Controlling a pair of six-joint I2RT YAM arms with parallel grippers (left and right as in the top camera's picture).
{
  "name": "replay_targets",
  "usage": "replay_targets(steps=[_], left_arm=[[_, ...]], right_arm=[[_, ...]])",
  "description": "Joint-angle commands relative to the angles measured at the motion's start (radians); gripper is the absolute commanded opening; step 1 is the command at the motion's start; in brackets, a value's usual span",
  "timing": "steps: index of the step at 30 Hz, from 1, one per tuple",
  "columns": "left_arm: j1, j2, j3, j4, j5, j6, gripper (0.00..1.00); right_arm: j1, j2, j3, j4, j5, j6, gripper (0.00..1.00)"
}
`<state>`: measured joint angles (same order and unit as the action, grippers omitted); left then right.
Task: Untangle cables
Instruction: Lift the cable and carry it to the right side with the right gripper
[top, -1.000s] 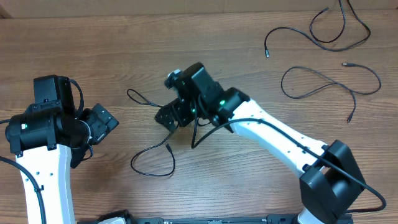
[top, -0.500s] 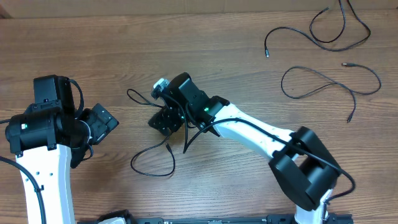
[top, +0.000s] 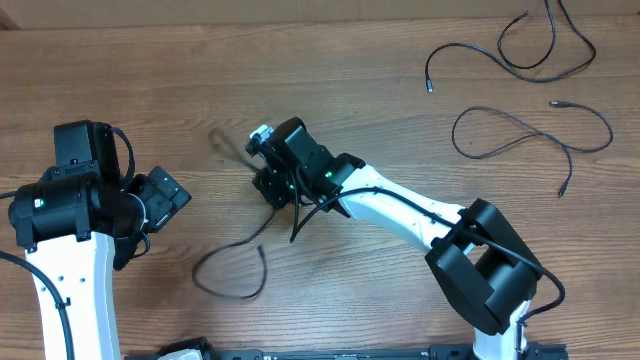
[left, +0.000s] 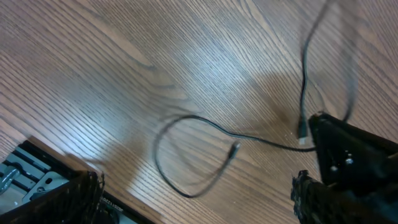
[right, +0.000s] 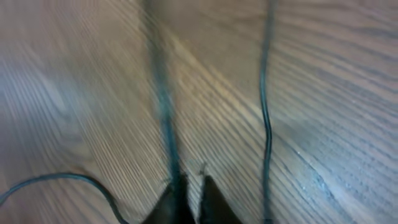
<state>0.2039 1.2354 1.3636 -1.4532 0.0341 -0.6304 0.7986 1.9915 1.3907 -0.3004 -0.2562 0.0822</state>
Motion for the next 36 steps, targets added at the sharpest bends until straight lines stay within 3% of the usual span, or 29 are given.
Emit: replay_targets(steps=[1,19,28,33,36], left_arm=[[0.005,0.002,-0.005,0.0,0.008,-0.013,1.0],[0.005,0.002,-0.005,-0.001,0.008,-0.013,1.0],[0.005,0.002,-0.005,0.0,0.007,-0.005,1.0],[0.005,0.002,-0.005,-0.001,0.007,-0.005,1.0],[0.005,0.002,-0.005,0.0,0.007,-0.005,1.0]], right_arm=[[-0.003,-0.114,0.069,0.002,0.061,0.099,0.04],[-0.003,-0.655,0.097,-0.105,0.542,0.229,0.04],[-0.036,-0.673,0.097,-0.451,1.053,0.304,0.04],[-0.145,-0.673,0.097,-0.668,1.061,0.44,0.04],[-0.303,-0.673,0.097,-0.748,0.962,0.461,0.04]])
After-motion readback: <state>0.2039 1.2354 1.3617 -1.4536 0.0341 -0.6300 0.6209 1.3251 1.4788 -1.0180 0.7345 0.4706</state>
